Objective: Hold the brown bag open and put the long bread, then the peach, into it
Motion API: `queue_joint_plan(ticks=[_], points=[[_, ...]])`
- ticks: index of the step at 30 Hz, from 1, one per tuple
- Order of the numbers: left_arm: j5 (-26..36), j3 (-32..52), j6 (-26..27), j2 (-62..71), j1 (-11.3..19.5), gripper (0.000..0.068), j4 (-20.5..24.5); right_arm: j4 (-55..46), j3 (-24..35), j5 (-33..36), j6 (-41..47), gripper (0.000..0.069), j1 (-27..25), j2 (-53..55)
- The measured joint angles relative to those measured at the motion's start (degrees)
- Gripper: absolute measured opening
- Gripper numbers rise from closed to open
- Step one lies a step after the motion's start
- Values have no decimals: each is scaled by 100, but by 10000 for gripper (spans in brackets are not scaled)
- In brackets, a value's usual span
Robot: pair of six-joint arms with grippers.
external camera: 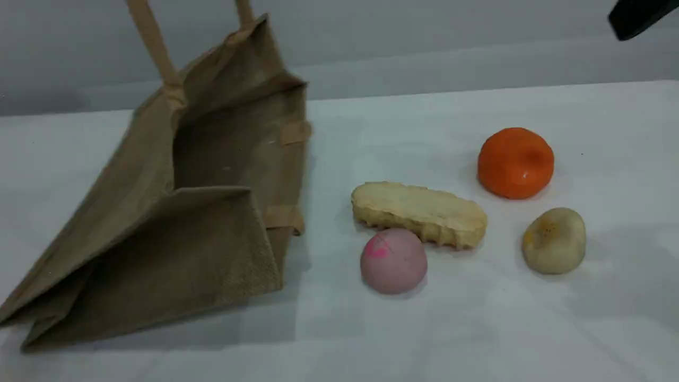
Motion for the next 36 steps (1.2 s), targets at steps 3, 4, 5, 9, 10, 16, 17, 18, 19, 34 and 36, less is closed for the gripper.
queue_joint_plan(ticks=[3, 4, 5, 9, 10, 16, 17, 18, 19, 34, 36], points=[[0, -27, 452, 0, 0, 92, -198, 397, 0, 34, -478, 552, 0, 140], [0, -27, 606, -1, 0, 92, -246, 536, 0, 53, -615, 552, 0, 192], [0, -27, 758, -1, 0, 92, -285, 649, 0, 75, -771, 552, 0, 249], [0, -27, 1243, -58, 0, 92, -293, 1117, 0, 101, -1267, 552, 0, 481], [0, -27, 1344, -95, 0, 92, -293, 1227, 0, 101, -1389, 552, 0, 541], [0, -32, 1557, -307, 0, 92, -318, 1765, 0, 145, -2246, 552, 54, 1042], [0, -32, 1557, -336, 0, 92, -318, 1791, 0, 139, -2434, 552, 87, 1116], [0, -32, 1557, -349, 0, 92, -332, 1786, 0, 122, -2599, 552, 143, 1206], [0, -32, 1557, -358, 0, 92, -373, 1781, 0, 63, -2789, 552, 213, 1297], [-4, -32, 1451, -358, 0, 92, -489, 1732, 0, -1272, -5263, 552, 1414, 2272], [-4, -32, 1421, -358, 0, 92, -489, 1732, 0, -1560, -5549, 552, 1584, 2377]])
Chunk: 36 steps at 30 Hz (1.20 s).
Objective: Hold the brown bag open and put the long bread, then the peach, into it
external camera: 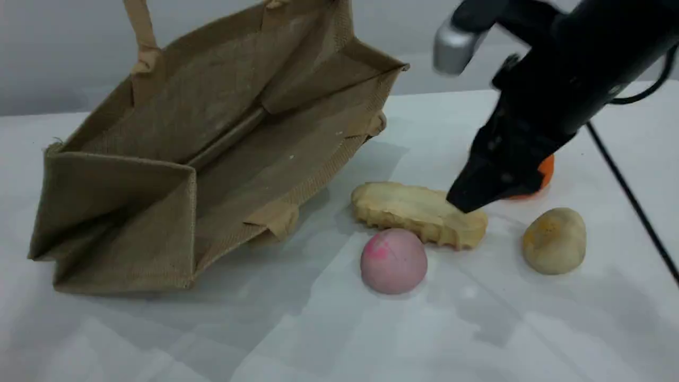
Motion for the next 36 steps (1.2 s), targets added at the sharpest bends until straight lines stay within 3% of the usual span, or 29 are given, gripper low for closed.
queue_joint_plan(ticks=[5, 13, 36], points=[[-6, 0, -14, 0, 0, 92, -16, 11, 0, -775, -415, 552, 298, 291], [-6, 0, -19, 5, 0, 92, -248, 10, 0, -1831, -495, 552, 306, 707], [-6, 0, -8, 15, 0, 92, -226, 52, -369, -1770, -505, 531, 419, 1394]])
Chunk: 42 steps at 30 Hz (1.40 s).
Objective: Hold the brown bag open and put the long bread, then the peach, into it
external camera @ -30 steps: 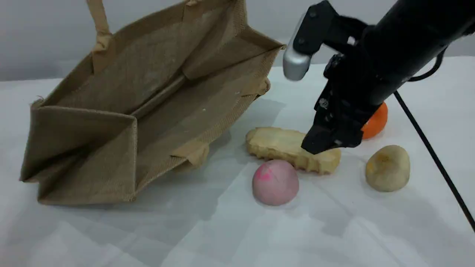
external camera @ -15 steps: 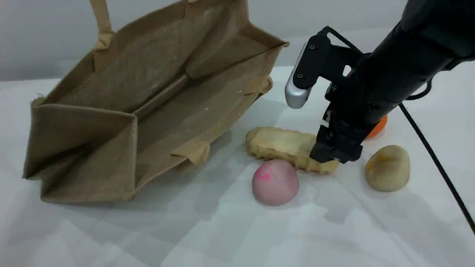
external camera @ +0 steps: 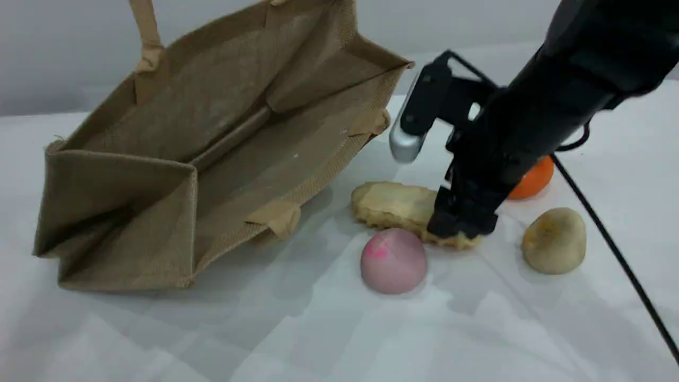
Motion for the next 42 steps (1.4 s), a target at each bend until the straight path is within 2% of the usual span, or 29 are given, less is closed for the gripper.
queue_joint_plan(ticks=[11, 15, 20, 26, 28, 32, 37, 42], points=[[0, 0, 14, 0, 0, 92, 14, -29, -92, -256, -102, 531, 0, 357], [0, 0, 14, 0, 0, 92, 14, -29, -92, -304, -102, 503, 0, 408], [0, 0, 18, 0, 0, 92, 14, -23, -92, -309, -102, 384, 0, 408], [0, 0, 30, 0, 0, 92, 14, -4, -92, -315, -75, 150, 0, 375], [5, 0, 30, 0, 0, 92, 14, -4, -86, -290, 48, 112, -6, 324], [5, 0, 24, 0, 0, 92, 14, -4, -74, -204, 483, 108, -40, 96], [4, 0, 24, 6, 0, 92, 14, -57, 68, 124, 1234, 99, -362, -334], [-1, 0, 31, 6, 0, 92, 14, -78, 217, 965, 2325, 99, -865, -771]])
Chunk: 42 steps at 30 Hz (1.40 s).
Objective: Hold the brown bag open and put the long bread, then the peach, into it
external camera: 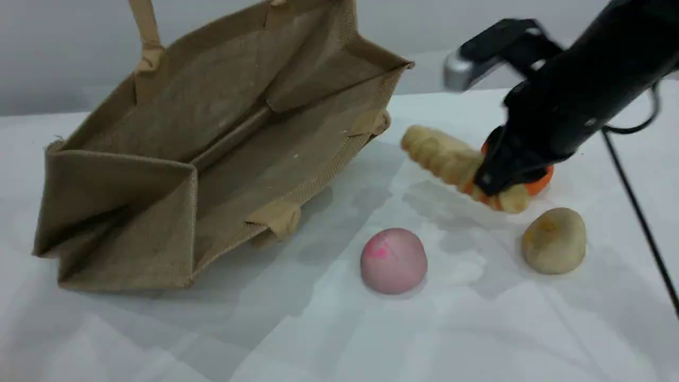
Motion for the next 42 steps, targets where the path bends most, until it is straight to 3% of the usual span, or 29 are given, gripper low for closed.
queue_joint_plan(ticks=[10, 18, 22, 30, 42], points=[[4, 0, 95, 0, 0, 92, 0, 597, 0, 1942, 1895, 87, -59, -1573], [4, 0, 138, 0, 0, 92, -20, 2607, -5, 3086, 2014, 83, 10, -2199], [4, 0, 138, 0, 0, 92, -20, 3404, -5, 3081, 2163, 81, 250, -2063], [4, 0, 133, -5, 0, 92, -24, 3866, -16, 2606, 2200, 81, 460, -1393], [4, 0, 133, -5, 0, 92, -37, 4391, -417, 2250, 1409, 81, 660, -275]])
